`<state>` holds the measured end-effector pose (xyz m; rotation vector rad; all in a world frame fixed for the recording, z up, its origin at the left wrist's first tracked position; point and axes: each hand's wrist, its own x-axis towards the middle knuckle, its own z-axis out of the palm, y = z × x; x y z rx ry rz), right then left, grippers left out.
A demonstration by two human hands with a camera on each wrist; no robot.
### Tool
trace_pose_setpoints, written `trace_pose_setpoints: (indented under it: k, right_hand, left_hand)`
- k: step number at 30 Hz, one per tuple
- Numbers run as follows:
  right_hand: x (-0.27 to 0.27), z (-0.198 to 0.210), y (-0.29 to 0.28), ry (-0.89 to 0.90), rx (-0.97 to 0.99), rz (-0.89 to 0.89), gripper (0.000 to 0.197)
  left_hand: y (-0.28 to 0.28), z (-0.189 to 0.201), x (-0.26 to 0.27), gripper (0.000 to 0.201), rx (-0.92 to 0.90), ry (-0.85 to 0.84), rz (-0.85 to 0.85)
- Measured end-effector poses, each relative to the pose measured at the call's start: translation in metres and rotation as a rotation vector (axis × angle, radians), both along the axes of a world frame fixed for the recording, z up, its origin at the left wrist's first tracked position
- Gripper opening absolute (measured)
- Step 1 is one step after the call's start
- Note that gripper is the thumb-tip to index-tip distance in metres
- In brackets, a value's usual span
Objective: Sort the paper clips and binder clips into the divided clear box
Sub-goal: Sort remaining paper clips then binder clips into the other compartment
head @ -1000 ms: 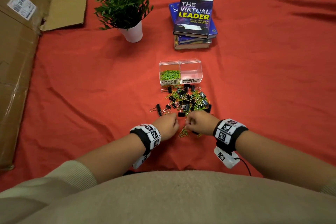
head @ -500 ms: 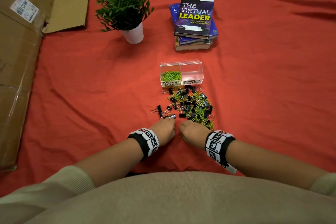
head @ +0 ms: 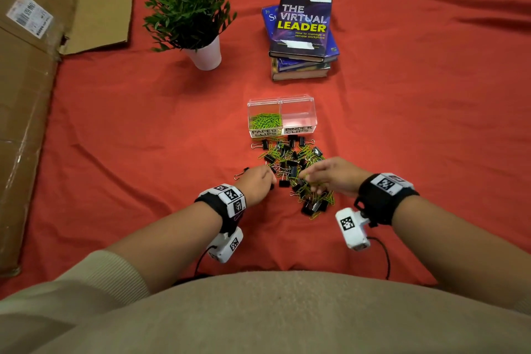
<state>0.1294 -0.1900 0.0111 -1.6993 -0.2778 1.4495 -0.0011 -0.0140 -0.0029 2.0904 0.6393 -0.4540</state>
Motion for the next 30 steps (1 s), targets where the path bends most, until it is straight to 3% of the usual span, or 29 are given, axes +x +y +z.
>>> trace_pose_setpoints:
  k: [3,6,8,11,13,21,24,30]
  right_hand:
    - [0.013,0.005,-0.018,0.174,0.041,-0.2,0.014]
    - [0.016,0.0,-0.032,0.154,-0.027,-0.271,0.015]
    - [0.015,-0.007,-0.037,-0.101,-0.186,-0.12,0.021]
    - [0.011,-0.013,-0.045,-0.56,-0.403,0.291,0.021]
    - [0.003,-0.012,-0.045,-0.708,-0.492,0.451,0.023]
    - [-0.027,-0.018,-0.026,-0.894,-0.605,0.55,0.04]
    - [-0.031,-0.018,-0.021,-0.885,-0.581,0.565,0.033]
    - [-0.038,-0.021,-0.018,-0.908,-0.547,0.627,0.032]
  left_hand:
    - [-0.013,0.005,0.013,0.036,-0.084,0.036,-0.016]
    - [-0.032,0.002,0.024,0.033,-0.061,0.028,-0.086]
    - [-0.043,-0.003,0.027,0.027,0.083,0.011,-0.198]
    - [-0.056,-0.009,0.027,0.019,0.249,-0.037,-0.37]
    - [-0.059,-0.012,0.025,0.023,0.296,-0.034,-0.439]
    - [-0.034,-0.01,0.006,0.034,0.327,0.048,-0.486]
    - [-0.021,-0.006,0.001,0.037,0.334,0.1,-0.471]
    - [-0.02,-0.007,0.0,0.021,0.357,0.076,-0.405]
